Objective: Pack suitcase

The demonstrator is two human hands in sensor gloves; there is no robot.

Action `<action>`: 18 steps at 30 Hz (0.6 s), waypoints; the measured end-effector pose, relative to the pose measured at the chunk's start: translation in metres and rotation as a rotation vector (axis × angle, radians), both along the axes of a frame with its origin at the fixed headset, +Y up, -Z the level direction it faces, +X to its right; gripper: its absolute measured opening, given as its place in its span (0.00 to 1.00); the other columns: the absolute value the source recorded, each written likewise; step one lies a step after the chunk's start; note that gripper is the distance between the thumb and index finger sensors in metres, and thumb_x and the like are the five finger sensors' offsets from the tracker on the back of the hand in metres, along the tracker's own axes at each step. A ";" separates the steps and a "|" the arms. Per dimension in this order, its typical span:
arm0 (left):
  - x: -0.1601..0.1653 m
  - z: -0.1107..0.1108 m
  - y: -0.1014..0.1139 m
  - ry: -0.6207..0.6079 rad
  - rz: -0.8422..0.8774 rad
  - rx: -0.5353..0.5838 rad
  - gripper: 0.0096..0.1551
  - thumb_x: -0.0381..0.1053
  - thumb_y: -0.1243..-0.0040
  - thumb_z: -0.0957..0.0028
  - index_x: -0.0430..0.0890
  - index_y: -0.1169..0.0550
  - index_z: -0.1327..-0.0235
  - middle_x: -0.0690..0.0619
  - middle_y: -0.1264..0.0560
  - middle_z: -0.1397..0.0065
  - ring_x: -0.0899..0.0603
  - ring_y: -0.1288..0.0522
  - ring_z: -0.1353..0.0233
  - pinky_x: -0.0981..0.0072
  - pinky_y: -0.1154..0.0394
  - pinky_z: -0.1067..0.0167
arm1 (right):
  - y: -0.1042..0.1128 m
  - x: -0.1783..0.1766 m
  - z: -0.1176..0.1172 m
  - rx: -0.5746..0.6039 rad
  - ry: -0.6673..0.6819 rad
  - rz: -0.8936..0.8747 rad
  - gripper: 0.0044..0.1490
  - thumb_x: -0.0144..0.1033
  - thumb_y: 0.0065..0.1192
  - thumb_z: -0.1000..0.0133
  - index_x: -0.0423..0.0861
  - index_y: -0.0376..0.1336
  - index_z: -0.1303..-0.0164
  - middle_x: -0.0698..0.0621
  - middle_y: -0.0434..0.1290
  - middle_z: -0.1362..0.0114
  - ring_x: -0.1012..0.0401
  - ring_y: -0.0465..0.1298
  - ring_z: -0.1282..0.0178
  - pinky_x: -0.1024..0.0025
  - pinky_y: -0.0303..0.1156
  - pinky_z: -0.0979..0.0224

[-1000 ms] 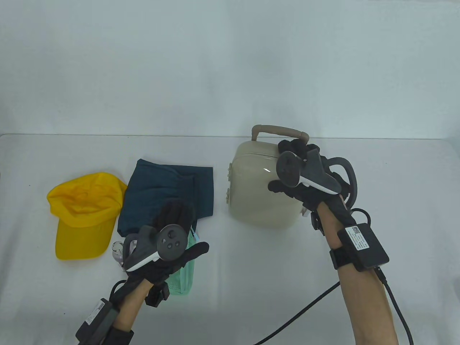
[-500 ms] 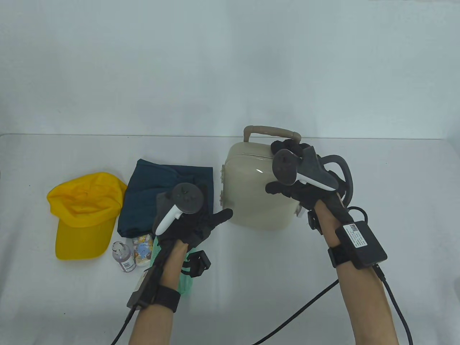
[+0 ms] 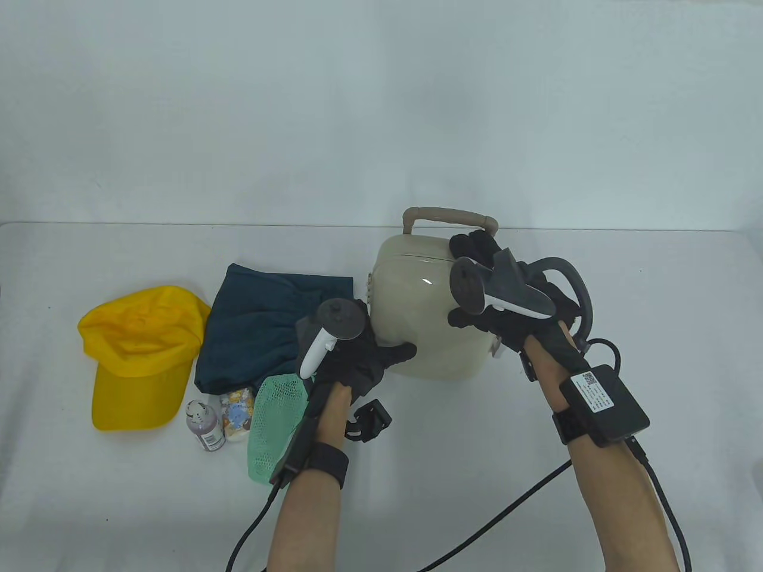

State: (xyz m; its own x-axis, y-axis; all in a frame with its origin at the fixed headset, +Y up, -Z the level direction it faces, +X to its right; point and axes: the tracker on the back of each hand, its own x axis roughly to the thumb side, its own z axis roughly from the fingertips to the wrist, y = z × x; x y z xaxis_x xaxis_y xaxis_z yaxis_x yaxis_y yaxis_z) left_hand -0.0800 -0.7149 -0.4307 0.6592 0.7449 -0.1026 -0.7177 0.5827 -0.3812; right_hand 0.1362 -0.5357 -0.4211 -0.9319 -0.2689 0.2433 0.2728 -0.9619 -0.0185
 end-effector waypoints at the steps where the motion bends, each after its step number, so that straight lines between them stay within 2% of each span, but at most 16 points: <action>1: 0.000 0.000 -0.003 0.013 0.004 0.009 0.78 0.69 0.36 0.58 0.43 0.76 0.27 0.40 0.61 0.13 0.29 0.55 0.13 0.41 0.49 0.19 | -0.001 0.001 0.000 0.005 0.001 -0.002 0.70 0.76 0.53 0.58 0.56 0.27 0.19 0.51 0.39 0.09 0.44 0.79 0.32 0.50 0.76 0.31; 6: -0.001 -0.004 -0.017 0.055 0.076 0.002 0.78 0.68 0.34 0.62 0.45 0.73 0.27 0.44 0.63 0.15 0.32 0.53 0.13 0.44 0.47 0.18 | -0.004 0.000 0.002 0.064 -0.012 -0.042 0.70 0.76 0.55 0.59 0.55 0.29 0.18 0.51 0.41 0.09 0.44 0.81 0.36 0.52 0.78 0.34; 10: -0.002 -0.003 -0.013 0.105 0.022 0.083 0.76 0.68 0.32 0.66 0.46 0.67 0.24 0.45 0.57 0.14 0.34 0.47 0.13 0.47 0.44 0.18 | -0.005 0.003 0.005 0.101 -0.029 -0.078 0.70 0.76 0.55 0.60 0.55 0.32 0.17 0.52 0.44 0.09 0.45 0.81 0.37 0.53 0.79 0.36; 13: -0.001 -0.003 -0.010 0.106 0.038 0.096 0.74 0.68 0.32 0.67 0.47 0.63 0.23 0.45 0.55 0.14 0.33 0.44 0.14 0.44 0.42 0.19 | -0.005 0.003 0.010 0.133 -0.063 -0.115 0.68 0.76 0.55 0.59 0.55 0.34 0.16 0.52 0.46 0.10 0.44 0.82 0.37 0.53 0.78 0.36; 15: -0.002 -0.002 -0.002 0.079 0.036 0.117 0.74 0.69 0.32 0.67 0.47 0.62 0.22 0.44 0.54 0.14 0.33 0.43 0.14 0.42 0.42 0.20 | 0.000 0.009 0.013 0.160 -0.081 -0.143 0.67 0.76 0.54 0.58 0.55 0.36 0.16 0.51 0.48 0.09 0.44 0.82 0.38 0.53 0.79 0.37; 18: -0.005 0.001 0.023 0.074 0.016 0.181 0.73 0.70 0.33 0.67 0.48 0.60 0.21 0.45 0.53 0.14 0.33 0.43 0.15 0.33 0.43 0.23 | 0.010 0.025 0.017 0.149 -0.121 -0.251 0.67 0.76 0.53 0.57 0.54 0.37 0.15 0.51 0.48 0.10 0.44 0.81 0.36 0.53 0.78 0.36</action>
